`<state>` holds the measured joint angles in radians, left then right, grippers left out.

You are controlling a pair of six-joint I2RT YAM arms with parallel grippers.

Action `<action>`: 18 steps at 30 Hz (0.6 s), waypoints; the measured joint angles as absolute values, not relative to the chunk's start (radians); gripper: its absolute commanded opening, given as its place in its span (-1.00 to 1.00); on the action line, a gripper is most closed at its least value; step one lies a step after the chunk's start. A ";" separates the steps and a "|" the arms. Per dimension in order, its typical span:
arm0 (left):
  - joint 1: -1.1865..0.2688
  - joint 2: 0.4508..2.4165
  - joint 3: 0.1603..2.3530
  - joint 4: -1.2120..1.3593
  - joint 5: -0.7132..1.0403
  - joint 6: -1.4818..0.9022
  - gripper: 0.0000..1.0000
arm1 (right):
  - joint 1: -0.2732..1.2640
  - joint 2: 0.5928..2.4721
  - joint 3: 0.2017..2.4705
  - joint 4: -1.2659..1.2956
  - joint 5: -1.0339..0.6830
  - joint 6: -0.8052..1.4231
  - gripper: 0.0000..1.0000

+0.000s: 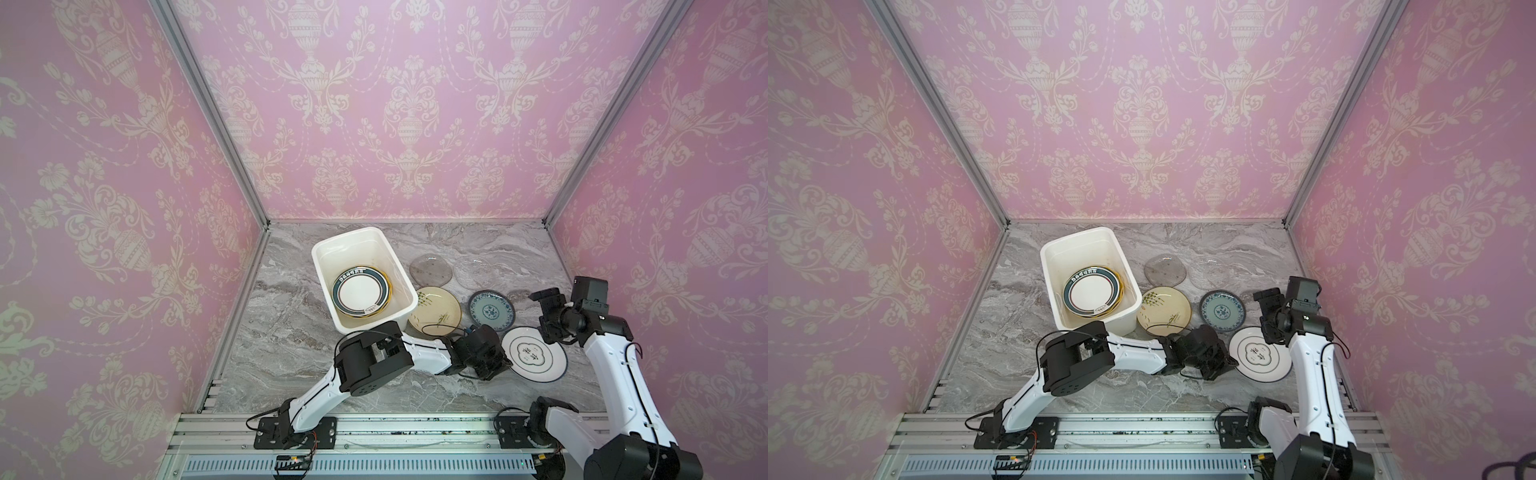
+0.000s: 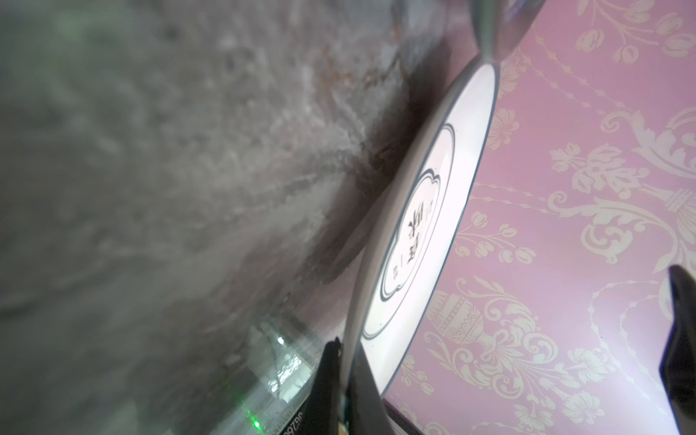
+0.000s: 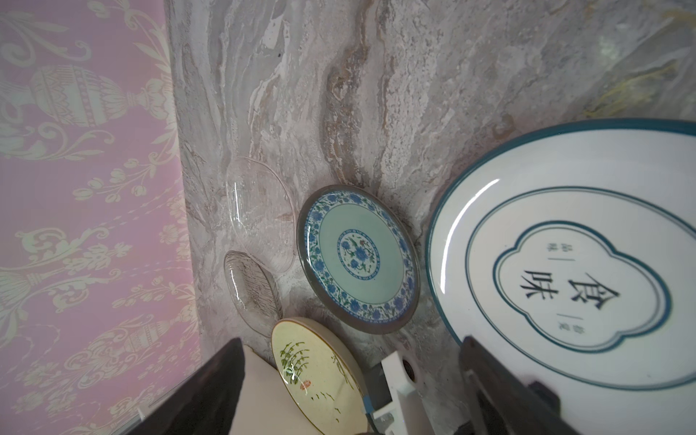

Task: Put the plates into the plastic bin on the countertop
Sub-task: 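Close the left gripper on the rim of the white cloud-logo plate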

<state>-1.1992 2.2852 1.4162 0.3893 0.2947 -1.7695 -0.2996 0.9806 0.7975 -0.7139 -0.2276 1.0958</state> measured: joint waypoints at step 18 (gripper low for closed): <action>-1.192 2.285 1.433 0.371 0.313 -1.724 -1.00 | -0.302 0.812 0.880 -0.997 -0.245 1.098 0.82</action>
<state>-1.1919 2.2852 1.4330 0.3706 0.3134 -1.7245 -0.3016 0.8116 0.8799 -0.9970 -0.2447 1.0985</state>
